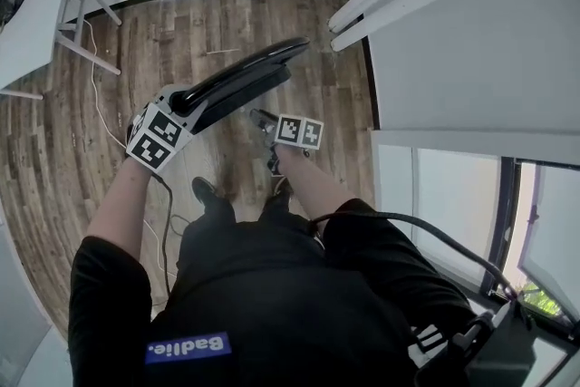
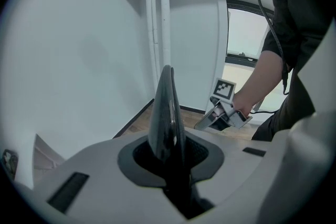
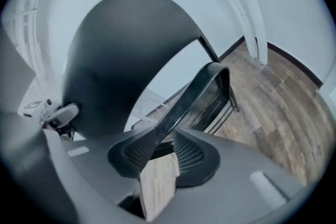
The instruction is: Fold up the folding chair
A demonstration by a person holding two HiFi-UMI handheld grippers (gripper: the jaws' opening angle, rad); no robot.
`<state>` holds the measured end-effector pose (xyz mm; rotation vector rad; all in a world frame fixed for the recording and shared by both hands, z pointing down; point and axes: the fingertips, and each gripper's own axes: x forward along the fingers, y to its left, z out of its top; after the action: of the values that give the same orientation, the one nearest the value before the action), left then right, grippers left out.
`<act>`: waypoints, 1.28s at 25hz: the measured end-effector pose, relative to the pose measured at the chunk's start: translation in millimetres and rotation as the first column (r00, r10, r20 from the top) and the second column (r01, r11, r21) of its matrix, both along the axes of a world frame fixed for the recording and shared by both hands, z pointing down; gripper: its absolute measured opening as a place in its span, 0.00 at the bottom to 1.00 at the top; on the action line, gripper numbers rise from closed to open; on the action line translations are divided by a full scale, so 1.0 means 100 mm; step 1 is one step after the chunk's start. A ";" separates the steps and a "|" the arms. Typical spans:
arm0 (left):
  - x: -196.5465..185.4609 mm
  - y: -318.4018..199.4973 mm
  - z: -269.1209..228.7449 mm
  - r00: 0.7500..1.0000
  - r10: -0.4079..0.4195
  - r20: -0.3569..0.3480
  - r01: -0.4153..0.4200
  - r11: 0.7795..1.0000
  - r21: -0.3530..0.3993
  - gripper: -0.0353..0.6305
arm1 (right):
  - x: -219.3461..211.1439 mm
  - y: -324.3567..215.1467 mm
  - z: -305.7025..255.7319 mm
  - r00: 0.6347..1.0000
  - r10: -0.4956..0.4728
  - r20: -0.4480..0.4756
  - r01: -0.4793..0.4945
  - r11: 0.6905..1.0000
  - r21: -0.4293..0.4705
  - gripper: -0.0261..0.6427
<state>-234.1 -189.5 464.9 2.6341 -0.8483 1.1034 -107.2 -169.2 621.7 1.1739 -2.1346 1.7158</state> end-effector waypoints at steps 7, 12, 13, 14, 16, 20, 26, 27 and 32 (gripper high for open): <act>0.04 0.02 -0.03 1.000 -0.002 -0.007 0.002 1.000 0.004 0.15 | 0.18 0.36 -1.01 0.992 -0.114 -0.045 0.123 0.946 0.300 0.04; 0.05 0.05 -0.04 1.000 -0.002 -0.007 0.002 1.000 -0.007 0.15 | 0.26 0.60 -1.68 0.956 -0.184 -0.229 0.281 0.804 0.525 0.04; 0.05 0.04 -0.04 1.000 -0.004 -0.007 0.004 1.000 -0.009 0.15 | 0.28 0.66 -1.81 0.949 -0.189 -0.250 0.301 0.773 0.558 0.04; 0.05 0.03 -0.04 1.000 -0.005 -0.007 0.005 1.000 -0.010 0.15 | 0.30 0.72 -1.95 0.944 -0.192 -0.266 0.317 0.744 0.587 0.04; 0.04 0.01 -0.05 1.000 -0.005 -0.008 0.005 1.000 -0.009 0.15 | 0.33 0.82 -2.20 0.938 -0.192 -0.287 0.337 0.694 0.637 0.04; 0.05 -0.03 -0.06 1.000 -0.007 -0.003 0.007 1.000 -0.008 0.15 | 0.37 0.99 -2.50 0.929 -0.200 -0.311 0.366 0.627 0.688 0.04; 0.06 -0.04 -0.10 1.000 -0.009 -0.001 0.009 1.000 -0.010 0.15 | 0.27 1.14 -2.60 0.920 -0.224 -0.322 0.391 0.590 0.707 0.04; 0.06 -0.05 -0.11 1.000 -0.011 -0.001 0.011 1.000 -0.010 0.15 | 0.28 1.13 -2.60 0.919 -0.225 -0.324 0.393 0.590 0.706 0.04; 0.05 -0.07 -0.11 1.000 -0.012 0.003 0.012 1.000 -0.007 0.15 | 0.30 1.15 -2.59 0.922 -0.224 -0.317 0.387 0.585 0.713 0.04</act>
<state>-228.7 -196.9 453.9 2.6191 -0.8582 1.1059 -77.6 -54.1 362.3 0.9423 -2.8025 0.4655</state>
